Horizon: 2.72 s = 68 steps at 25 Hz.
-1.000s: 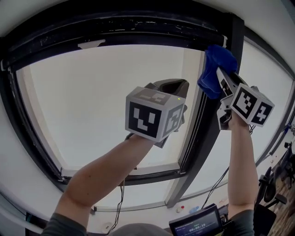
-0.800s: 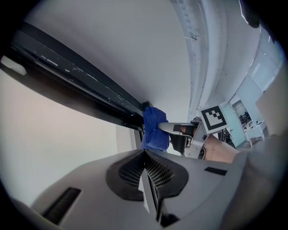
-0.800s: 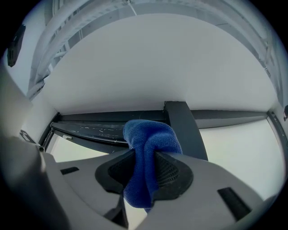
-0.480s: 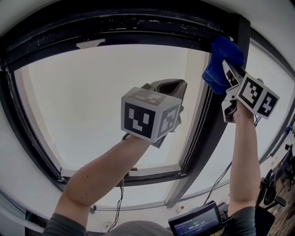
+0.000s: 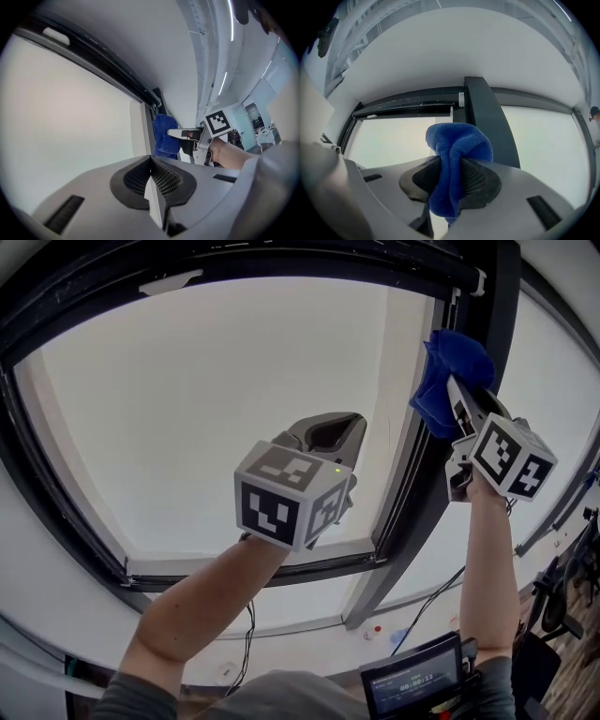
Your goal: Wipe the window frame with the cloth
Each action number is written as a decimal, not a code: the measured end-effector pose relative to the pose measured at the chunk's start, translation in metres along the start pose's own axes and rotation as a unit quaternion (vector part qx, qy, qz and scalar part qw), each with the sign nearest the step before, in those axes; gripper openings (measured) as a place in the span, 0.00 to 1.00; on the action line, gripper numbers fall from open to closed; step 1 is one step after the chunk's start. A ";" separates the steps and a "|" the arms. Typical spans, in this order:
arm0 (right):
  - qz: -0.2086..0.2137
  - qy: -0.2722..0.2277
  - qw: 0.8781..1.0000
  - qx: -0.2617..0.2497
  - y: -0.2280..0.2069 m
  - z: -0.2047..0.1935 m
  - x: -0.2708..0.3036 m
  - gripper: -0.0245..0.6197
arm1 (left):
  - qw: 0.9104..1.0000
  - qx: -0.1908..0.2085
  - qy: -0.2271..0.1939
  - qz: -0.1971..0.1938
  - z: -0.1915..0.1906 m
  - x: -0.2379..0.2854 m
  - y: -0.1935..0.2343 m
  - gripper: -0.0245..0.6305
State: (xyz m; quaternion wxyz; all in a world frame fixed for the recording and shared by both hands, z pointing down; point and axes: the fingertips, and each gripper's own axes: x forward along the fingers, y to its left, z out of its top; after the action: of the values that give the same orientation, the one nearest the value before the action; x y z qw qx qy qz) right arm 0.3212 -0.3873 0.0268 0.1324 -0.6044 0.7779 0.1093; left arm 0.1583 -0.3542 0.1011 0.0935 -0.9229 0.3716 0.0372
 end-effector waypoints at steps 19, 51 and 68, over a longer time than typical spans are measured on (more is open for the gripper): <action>-0.015 0.090 0.995 0.027 0.000 -0.178 -0.059 0.23 | 0.995 -0.028 0.061 0.075 -0.141 -0.049 0.000 0.05; -0.031 0.252 0.966 0.049 -0.004 -0.479 -0.155 0.23 | 0.975 -0.081 0.182 0.098 -0.359 -0.078 -0.031 0.05; -0.031 0.312 0.948 0.055 -0.005 -0.542 -0.194 0.23 | 0.966 -0.102 0.214 0.106 -0.388 -0.096 -0.047 0.05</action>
State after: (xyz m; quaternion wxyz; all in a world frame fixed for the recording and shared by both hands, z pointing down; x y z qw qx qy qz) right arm 0.3313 -0.3905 0.6029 -0.0812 -0.6240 0.7659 -0.1318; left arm 0.1212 -0.3330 0.5018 -0.0870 -0.8696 0.4726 -0.1135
